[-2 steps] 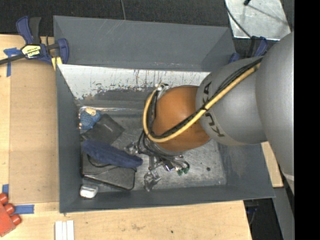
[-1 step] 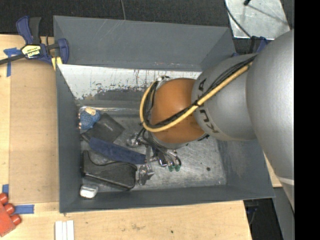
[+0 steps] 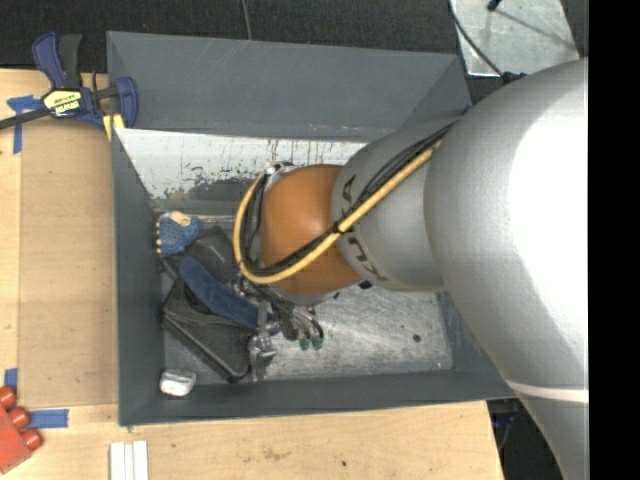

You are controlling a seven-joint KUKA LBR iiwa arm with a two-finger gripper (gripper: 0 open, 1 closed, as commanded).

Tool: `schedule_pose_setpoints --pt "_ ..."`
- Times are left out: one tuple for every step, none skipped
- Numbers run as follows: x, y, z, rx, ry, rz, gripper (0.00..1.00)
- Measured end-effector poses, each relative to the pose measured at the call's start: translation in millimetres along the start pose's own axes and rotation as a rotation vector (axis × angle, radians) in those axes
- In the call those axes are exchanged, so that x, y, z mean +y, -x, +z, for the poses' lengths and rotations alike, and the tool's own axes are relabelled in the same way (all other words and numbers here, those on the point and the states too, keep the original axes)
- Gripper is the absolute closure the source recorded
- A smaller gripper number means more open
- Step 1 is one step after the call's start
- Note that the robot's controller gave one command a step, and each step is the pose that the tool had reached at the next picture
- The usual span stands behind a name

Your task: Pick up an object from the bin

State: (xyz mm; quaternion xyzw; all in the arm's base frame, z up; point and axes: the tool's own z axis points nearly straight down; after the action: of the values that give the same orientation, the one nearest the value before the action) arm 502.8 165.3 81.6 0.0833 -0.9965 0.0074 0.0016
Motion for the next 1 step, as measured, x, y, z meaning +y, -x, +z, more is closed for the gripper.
schedule_pose_setpoints --pt "5.8 3.2 -0.2 -0.004 -0.005 -0.109 0.0"
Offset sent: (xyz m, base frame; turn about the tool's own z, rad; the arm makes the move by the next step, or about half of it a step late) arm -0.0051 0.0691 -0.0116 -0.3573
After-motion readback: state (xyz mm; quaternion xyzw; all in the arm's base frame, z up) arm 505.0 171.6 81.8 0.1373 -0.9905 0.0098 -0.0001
